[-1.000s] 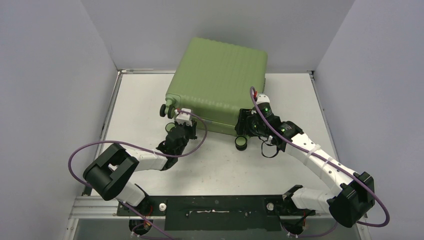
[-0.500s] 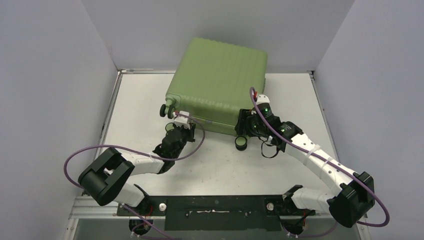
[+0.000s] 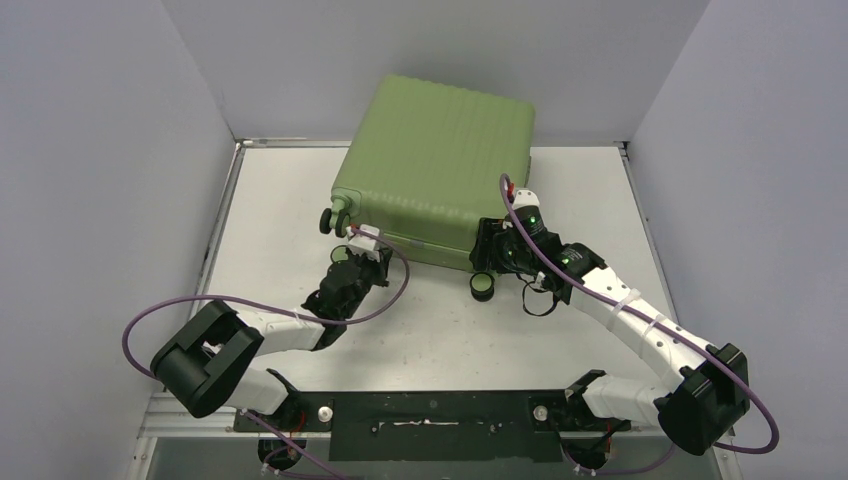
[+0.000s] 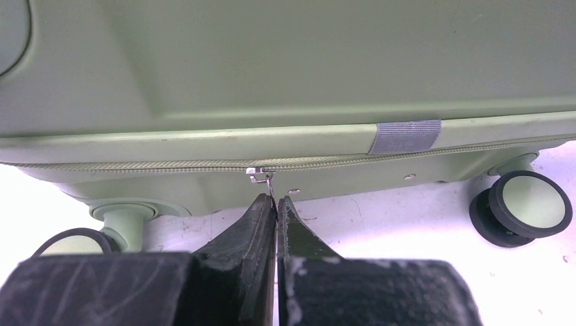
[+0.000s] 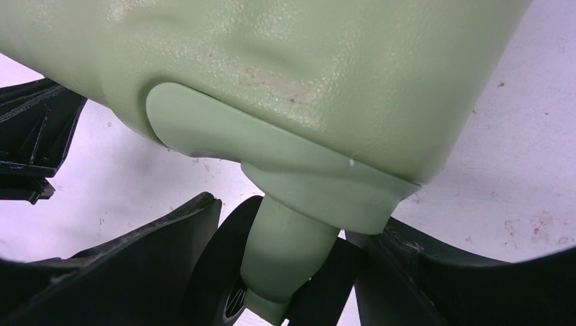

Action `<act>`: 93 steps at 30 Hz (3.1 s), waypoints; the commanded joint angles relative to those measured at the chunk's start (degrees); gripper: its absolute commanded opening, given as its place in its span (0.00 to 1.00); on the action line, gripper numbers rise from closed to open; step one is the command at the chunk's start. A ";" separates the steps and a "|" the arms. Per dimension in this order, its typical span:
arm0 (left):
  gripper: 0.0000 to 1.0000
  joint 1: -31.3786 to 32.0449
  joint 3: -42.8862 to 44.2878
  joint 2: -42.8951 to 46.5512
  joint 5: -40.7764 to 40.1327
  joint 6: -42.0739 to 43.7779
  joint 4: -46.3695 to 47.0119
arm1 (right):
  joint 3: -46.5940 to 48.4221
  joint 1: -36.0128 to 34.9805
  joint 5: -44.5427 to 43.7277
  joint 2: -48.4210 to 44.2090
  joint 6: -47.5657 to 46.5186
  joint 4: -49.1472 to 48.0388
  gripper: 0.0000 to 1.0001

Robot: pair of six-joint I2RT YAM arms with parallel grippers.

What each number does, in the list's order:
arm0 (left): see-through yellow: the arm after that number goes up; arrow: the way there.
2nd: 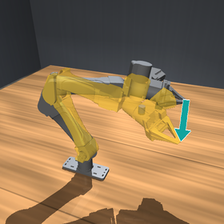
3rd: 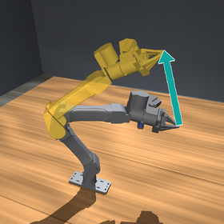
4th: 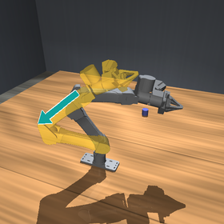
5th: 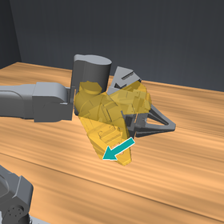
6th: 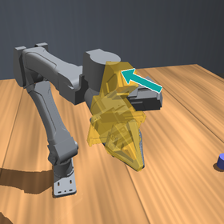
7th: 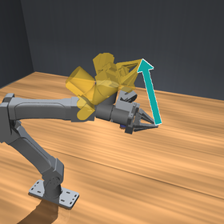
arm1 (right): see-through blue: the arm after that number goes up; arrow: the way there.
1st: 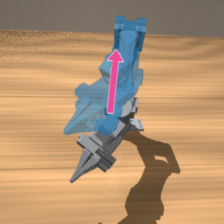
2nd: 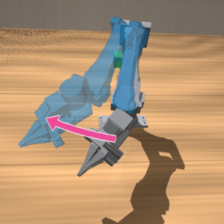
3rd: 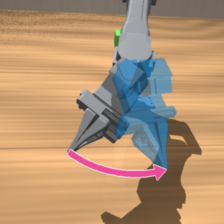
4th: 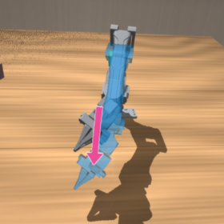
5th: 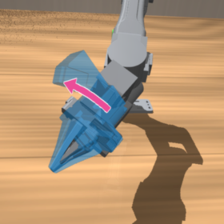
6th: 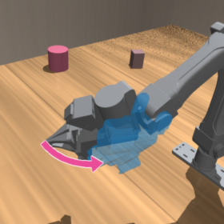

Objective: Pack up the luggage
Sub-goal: Zip the luggage at the center of the board.

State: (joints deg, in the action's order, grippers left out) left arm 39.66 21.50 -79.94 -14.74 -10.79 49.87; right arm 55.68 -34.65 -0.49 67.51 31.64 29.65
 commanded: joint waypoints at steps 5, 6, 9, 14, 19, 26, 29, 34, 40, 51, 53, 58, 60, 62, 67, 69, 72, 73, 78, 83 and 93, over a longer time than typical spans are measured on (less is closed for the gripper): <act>0.00 5.38 3.07 -1.80 8.30 1.23 -0.62 | 2.12 -2.43 6.72 -1.50 1.09 -8.91 0.00; 0.00 5.83 3.29 -2.10 8.47 1.41 -0.72 | 2.15 -2.51 6.65 -1.51 1.09 -8.86 0.00; 0.00 7.04 4.02 -2.79 9.27 1.71 -0.81 | 2.29 -2.68 6.58 -1.48 1.14 -8.82 0.00; 0.00 9.67 5.39 -4.25 11.04 2.36 -0.96 | 2.55 -3.00 6.47 -1.58 1.48 -8.82 0.00; 0.00 12.92 7.13 -5.82 12.87 2.85 -0.52 | 2.76 -3.42 5.91 -1.83 1.84 -8.73 0.00; 0.00 16.77 10.06 -8.34 14.72 3.05 -0.11 | 3.28 -3.99 4.45 -2.69 2.51 -8.48 0.00; 0.00 18.03 11.85 -9.54 14.74 3.26 0.02 | 3.61 -4.13 3.86 -3.05 2.71 -8.55 0.00; 0.00 20.17 15.03 -11.83 16.77 3.78 -0.24 | 4.15 -4.37 4.00 -3.02 3.25 -8.56 0.00; 0.00 22.55 17.78 -14.61 18.03 4.02 0.15 | 3.30 -4.47 4.27 -3.01 4.19 -9.14 0.00; 0.00 26.07 21.09 -19.41 20.19 3.91 3.21 | 1.19 -4.70 4.01 -3.33 7.65 -11.01 0.00; 0.00 26.47 21.41 -20.20 20.61 3.97 4.38 | 0.56 -4.72 3.99 -3.43 8.78 -11.54 0.00; 0.00 27.43 22.37 -22.10 20.80 4.19 6.44 | -0.99 -4.79 4.41 -3.52 11.51 -12.85 0.00; 0.00 27.69 22.81 -22.99 20.81 4.19 7.19 | -1.61 -4.71 4.80 -3.48 12.66 -13.51 0.00; 0.00 27.91 23.19 -23.87 20.81 4.01 8.07 | -2.37 -4.73 5.27 -3.39 13.98 -14.25 0.00; 0.00 28.26 23.68 -25.70 20.52 3.18 11.31 | -4.60 -4.76 5.75 -3.73 17.17 -16.19 0.00; 0.00 28.43 23.68 -26.36 20.37 2.85 12.60 | -5.07 -4.77 5.77 -3.78 18.05 -16.58 0.00; 0.00 28.75 24.00 -27.19 20.37 2.26 14.58 | -5.61 -4.81 5.94 -3.63 19.03 -17.11 0.00; 0.00 28.87 24.21 -27.54 20.39 2.06 15.04 | -5.81 -4.81 6.06 -3.57 19.33 -17.35 0.00; 0.00 29.87 25.37 -29.26 20.75 1.66 16.47 | -6.55 -5.12 6.15 -3.44 20.83 -18.25 0.00; 0.00 31.23 25.69 -30.03 21.58 1.15 16.64 | -6.41 -5.64 5.91 -3.73 21.80 -18.27 0.00; 0.00 34.09 21.50 -27.93 18.83 4.07 15.90 | -4.26 -9.18 4.99 -1.71 24.32 -18.84 0.00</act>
State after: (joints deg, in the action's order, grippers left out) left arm 65.34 42.63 -108.64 -13.30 -6.07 66.48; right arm 48.86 -38.46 -3.31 63.64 51.20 23.05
